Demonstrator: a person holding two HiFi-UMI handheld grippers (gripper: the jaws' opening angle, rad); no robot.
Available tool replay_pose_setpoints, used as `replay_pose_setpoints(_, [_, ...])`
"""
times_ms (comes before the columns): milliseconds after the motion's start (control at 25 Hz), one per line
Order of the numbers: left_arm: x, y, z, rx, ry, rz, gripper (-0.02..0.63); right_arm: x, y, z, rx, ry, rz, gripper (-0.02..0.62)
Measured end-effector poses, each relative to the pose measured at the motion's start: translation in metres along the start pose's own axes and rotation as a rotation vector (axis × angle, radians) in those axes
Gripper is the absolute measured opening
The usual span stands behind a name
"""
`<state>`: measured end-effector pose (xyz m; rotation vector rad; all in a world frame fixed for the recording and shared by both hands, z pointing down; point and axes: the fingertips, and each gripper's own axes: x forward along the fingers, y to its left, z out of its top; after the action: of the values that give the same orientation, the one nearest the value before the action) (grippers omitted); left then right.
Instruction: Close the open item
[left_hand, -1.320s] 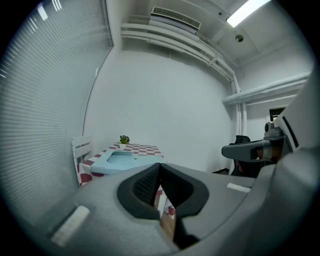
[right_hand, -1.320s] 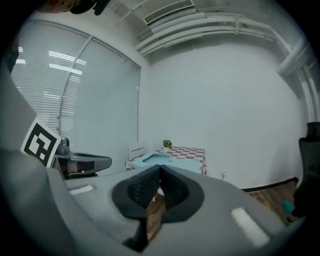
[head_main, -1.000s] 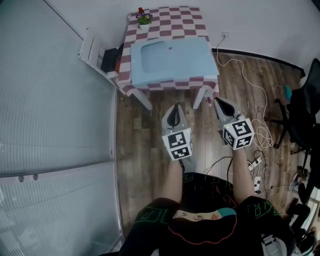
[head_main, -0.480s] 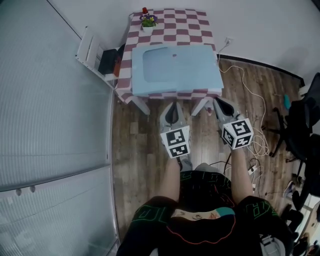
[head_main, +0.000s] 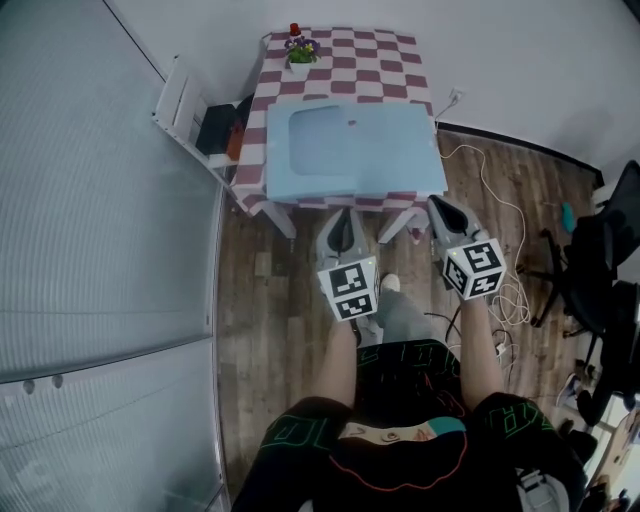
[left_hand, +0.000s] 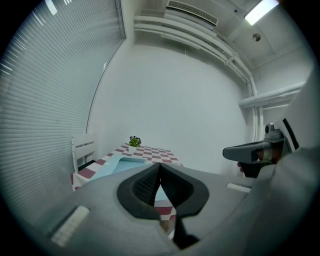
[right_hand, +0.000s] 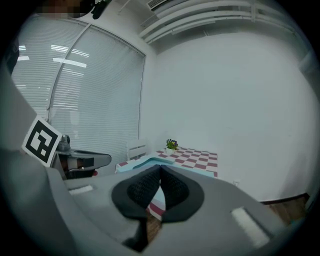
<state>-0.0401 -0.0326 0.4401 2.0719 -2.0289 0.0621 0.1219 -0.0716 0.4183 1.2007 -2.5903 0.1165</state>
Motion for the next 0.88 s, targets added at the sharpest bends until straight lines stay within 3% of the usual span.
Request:
replay_pose_setpoints(560, [0.018, 0.035, -0.004, -0.013, 0.018, 0.076, 0.008, 0.049, 0.011, 0.007, -0.01, 0.002, 0.078, 0.003])
replay_pose_setpoints(880, [0.058, 0.014, -0.014, 0.0, 0.066, 0.034, 0.008, 0.066, -0.019, -0.016, 0.034, 0.027, 0.047, 0.003])
